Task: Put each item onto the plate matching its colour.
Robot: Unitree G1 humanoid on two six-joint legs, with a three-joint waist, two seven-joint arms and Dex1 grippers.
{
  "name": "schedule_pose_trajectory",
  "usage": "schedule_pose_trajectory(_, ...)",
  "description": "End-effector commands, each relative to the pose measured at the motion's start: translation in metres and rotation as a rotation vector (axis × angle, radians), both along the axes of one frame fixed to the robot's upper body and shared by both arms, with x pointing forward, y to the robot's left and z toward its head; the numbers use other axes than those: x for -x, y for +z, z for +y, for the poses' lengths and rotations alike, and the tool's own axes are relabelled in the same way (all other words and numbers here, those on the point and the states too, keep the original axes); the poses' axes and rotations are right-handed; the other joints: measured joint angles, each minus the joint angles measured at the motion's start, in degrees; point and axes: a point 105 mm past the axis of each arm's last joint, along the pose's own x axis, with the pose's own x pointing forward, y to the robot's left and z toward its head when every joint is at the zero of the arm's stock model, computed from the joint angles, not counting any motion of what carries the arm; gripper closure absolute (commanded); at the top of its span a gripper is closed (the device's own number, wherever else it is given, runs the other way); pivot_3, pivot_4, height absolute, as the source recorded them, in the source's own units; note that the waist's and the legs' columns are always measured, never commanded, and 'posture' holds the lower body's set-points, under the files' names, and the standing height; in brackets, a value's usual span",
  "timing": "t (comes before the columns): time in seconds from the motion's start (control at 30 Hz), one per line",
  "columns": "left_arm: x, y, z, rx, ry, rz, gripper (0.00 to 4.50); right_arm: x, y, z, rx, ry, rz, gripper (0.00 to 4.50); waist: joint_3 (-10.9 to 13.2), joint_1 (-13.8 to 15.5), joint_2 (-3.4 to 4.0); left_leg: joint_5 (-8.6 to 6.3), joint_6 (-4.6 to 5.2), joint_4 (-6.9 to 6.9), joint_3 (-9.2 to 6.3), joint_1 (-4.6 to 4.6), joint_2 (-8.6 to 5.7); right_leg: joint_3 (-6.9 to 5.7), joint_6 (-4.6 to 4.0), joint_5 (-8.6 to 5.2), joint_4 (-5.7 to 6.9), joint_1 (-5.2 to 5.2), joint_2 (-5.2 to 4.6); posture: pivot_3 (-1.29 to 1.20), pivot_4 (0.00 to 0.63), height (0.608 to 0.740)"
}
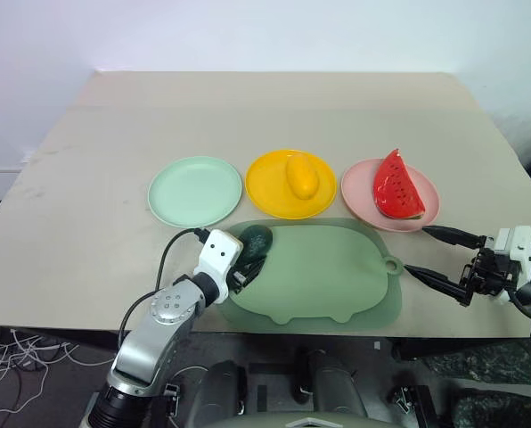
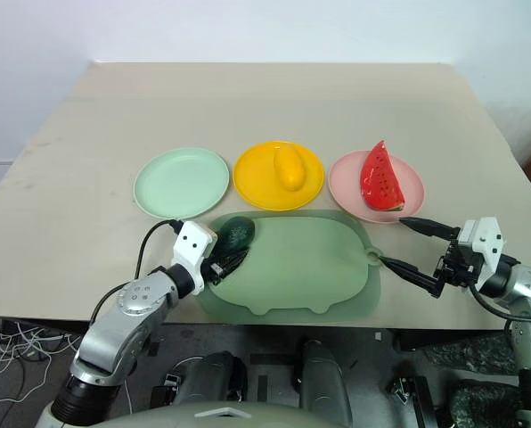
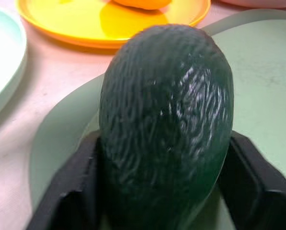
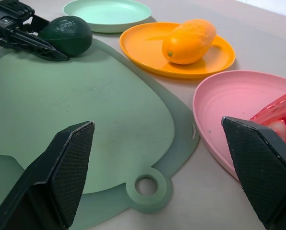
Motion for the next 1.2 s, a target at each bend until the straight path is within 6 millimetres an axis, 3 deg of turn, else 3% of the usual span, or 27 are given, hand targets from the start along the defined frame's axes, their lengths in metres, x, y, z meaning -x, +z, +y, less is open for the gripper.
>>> schedule_pose_trajectory(0.03, 0.000, 0.009, -0.006, 0.019, -0.034, -0.043, 1.81, 0.001, 0.008, 0.007, -0.012, 0.021, -0.035, 0.00, 0.0, 0.0, 0.00, 0.00, 0.00, 0.00, 0.00, 0.00, 0.00, 0.00, 0.00, 0.00, 0.00, 0.00, 0.00, 0.00, 0.150, 0.733)
schedule_pose_trajectory(0.23, 0.000, 0.014, -0.012, 0.031, -0.083, -0.081, 1.81, -0.001, 0.007, 0.009, -0.017, 0.022, -0.032, 0.00, 0.0, 0.0, 0.00, 0.00, 0.00, 0.00, 0.00, 0.00, 0.00, 0.00, 0.00, 0.00, 0.00, 0.00, 0.00, 0.00, 0.150, 0.733)
schedule_pose_trajectory(0.4, 0.003, 0.039, -0.013, 0.095, -0.128, -0.179, 1.81, -0.002, 0.005, 0.010, -0.022, 0.022, -0.027, 0.00, 0.0, 0.0, 0.00, 0.00, 0.00, 0.01, 0.00, 0.00, 0.00, 0.00, 0.00, 0.00, 0.00, 0.00, 0.00, 0.00, 0.150, 0.733)
schedule_pose_trajectory(0.63, -0.032, 0.071, 0.025, 0.140, 0.058, -0.251, 1.81, -0.003, 0.006, 0.012, -0.032, 0.023, -0.027, 0.00, 0.0, 0.0, 0.01, 0.00, 0.00, 0.04, -0.01, 0.01, -0.01, 0.00, 0.00, 0.01, 0.03, 0.02, 0.00, 0.00, 0.150, 0.733)
schedule_pose_trajectory(0.77, -0.068, 0.078, 0.067, 0.083, 0.224, -0.292, 1.81, -0.006, 0.006, 0.015, -0.043, 0.026, -0.033, 0.00, 0.0, 0.0, 0.00, 0.01, 0.00, 0.04, -0.01, 0.04, -0.04, -0.01, 0.00, 0.02, 0.05, 0.06, 0.01, 0.00, 0.150, 0.733)
schedule_pose_trajectory(0.93, -0.092, 0.067, 0.091, -0.007, 0.293, -0.277, 1.81, -0.007, 0.007, 0.018, -0.053, 0.026, -0.036, 0.00, 0.0, 0.0, 0.00, 0.02, -0.01, 0.05, 0.02, 0.03, -0.05, -0.04, 0.01, 0.02, 0.04, 0.05, 0.01, 0.00, 0.150, 0.733)
schedule_pose_trajectory(1.2, -0.112, 0.055, 0.102, -0.082, 0.345, -0.204, 1.81, -0.008, 0.010, 0.017, -0.062, 0.009, -0.042, 0.00, 0.0, 0.0, -0.01, 0.02, -0.02, 0.08, 0.02, 0.03, -0.05, -0.06, 0.02, 0.03, 0.06, 0.06, -0.01, 0.00, 0.150, 0.733)
